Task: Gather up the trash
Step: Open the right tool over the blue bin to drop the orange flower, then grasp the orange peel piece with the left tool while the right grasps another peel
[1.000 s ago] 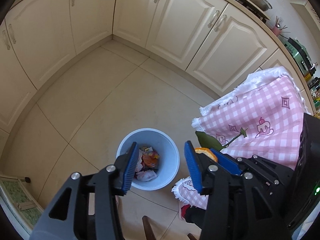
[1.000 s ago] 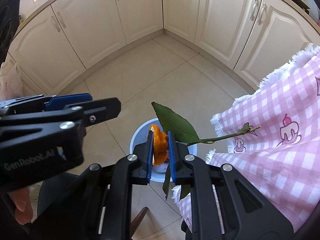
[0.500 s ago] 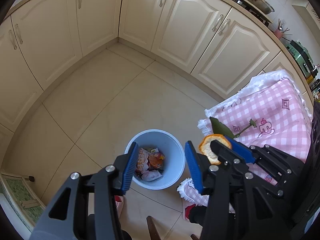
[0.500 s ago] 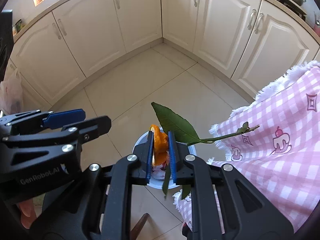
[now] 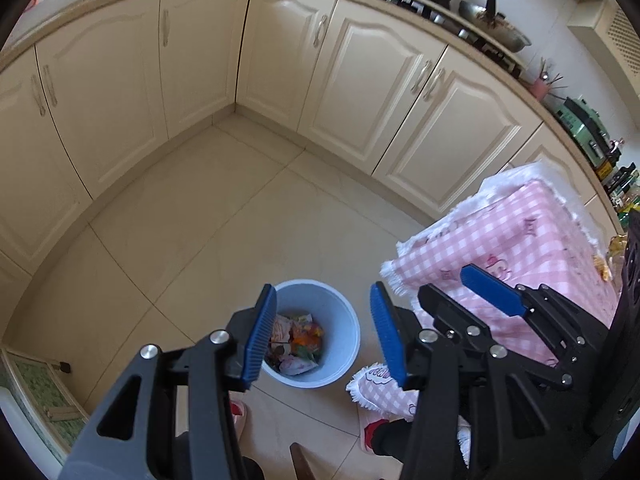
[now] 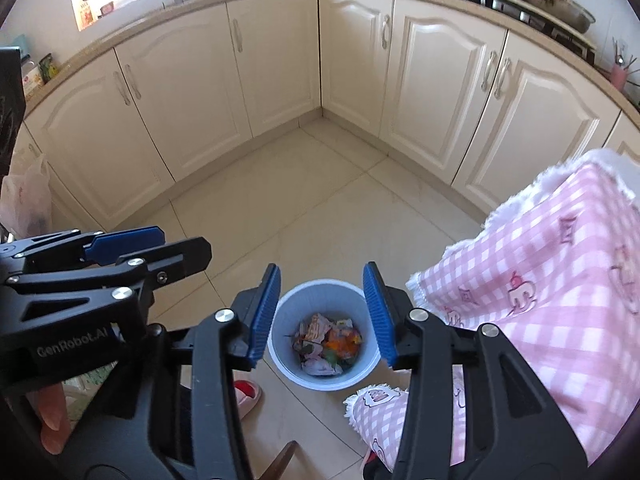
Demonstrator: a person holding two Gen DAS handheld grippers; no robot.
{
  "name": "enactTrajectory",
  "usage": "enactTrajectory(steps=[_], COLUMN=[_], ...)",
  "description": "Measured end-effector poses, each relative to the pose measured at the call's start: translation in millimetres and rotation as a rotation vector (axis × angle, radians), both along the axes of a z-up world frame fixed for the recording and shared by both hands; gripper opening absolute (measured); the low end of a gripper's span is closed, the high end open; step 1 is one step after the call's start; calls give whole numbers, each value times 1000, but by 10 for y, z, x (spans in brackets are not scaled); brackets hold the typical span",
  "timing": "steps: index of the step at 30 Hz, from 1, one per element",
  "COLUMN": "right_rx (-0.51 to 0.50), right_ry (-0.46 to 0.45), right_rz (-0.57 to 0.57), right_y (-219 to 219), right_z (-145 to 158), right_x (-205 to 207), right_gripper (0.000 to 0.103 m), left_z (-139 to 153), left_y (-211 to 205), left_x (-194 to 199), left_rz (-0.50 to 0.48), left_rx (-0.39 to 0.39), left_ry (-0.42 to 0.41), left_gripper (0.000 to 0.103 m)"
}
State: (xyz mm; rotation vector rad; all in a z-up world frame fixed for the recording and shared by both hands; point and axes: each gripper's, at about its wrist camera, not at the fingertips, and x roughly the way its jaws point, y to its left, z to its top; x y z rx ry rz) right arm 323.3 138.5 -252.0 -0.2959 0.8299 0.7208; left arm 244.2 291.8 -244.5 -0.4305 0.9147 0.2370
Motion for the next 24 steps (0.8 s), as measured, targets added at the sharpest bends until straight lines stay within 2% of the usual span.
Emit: enactTrajectory(steps=[3, 8, 14, 19, 24], right_rx=[35, 73, 138, 193, 216], right_ry=[-36, -94, -170, -225, -261], right_rz=[-5, -20, -71, -170, -318], right_y=[-76, -247, -655, -1323, -2166], right_z=[238, 625, 1114, 1411, 1531], right_x=[-92, -238, -358, -334, -258], right_gripper=[43, 45, 47, 50, 52], left_z=[221, 631, 1105, 1393, 1430], left_y=[-40, -186, -503, -989, -1683], left_x=[-105, -296, -435, -321, 37], left_rz=[3, -16, -46, -127, -263], left_rx=[26, 74, 135, 168, 182], left_ry=[-47, -134, -238, -298, -294], left_gripper=[54, 54, 59, 60, 61])
